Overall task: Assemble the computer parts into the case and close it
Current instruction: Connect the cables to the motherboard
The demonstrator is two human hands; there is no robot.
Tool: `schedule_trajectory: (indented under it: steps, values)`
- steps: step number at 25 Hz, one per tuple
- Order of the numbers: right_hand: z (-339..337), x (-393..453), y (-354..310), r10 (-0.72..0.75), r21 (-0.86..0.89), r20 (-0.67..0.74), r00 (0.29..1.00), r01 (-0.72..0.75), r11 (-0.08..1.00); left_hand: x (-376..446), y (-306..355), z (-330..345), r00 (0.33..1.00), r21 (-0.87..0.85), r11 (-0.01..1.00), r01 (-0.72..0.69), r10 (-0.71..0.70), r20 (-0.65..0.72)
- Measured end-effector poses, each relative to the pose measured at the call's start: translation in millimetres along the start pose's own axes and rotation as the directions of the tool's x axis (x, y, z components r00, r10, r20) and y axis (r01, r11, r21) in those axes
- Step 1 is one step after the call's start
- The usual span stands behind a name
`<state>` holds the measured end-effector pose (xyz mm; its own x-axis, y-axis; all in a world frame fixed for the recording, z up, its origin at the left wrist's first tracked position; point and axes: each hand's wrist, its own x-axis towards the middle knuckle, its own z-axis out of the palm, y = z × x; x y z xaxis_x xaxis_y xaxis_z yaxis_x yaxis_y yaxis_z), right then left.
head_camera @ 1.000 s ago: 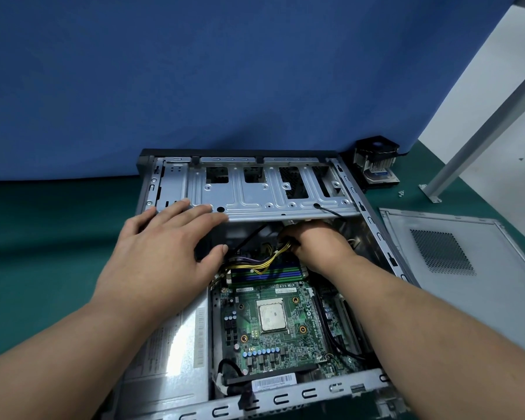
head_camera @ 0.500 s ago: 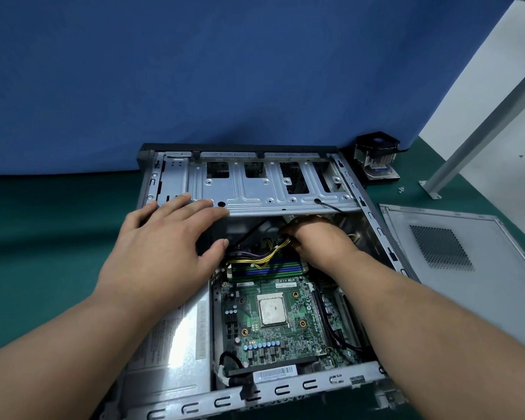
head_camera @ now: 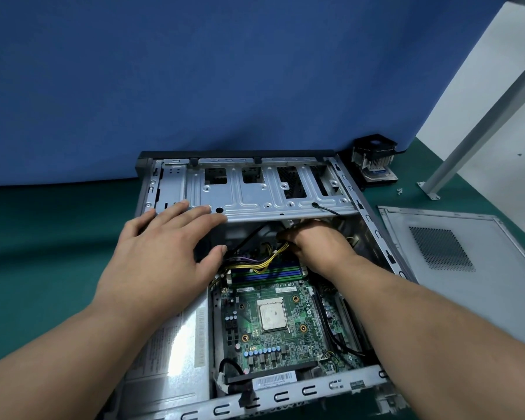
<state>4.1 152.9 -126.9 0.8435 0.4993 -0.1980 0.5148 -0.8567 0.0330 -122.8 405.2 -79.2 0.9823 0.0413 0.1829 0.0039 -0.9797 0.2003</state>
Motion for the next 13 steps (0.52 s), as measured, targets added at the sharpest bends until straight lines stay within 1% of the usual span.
schedule_trajectory:
  steps: [6,9,13]
  values:
    - [2.9,2.6,0.4,0.063,0.065,0.019,0.998,-0.064,0.996,0.1,0.2,-1.1,1.000,0.002,1.000,-0.005,0.005,-0.004]
    - [1.2,2.5,0.3,0.063,0.101,0.017,0.998,-0.065,0.993,0.2,0.5,-1.9,1.000,0.004,1.000,-0.007,0.007,-0.001]
    - [1.4,2.3,-0.4,0.048,0.093,0.010,0.999,-0.049,0.995,0.0,1.0,-1.0,1.000,0.015,1.000,-0.007,0.007,0.004]
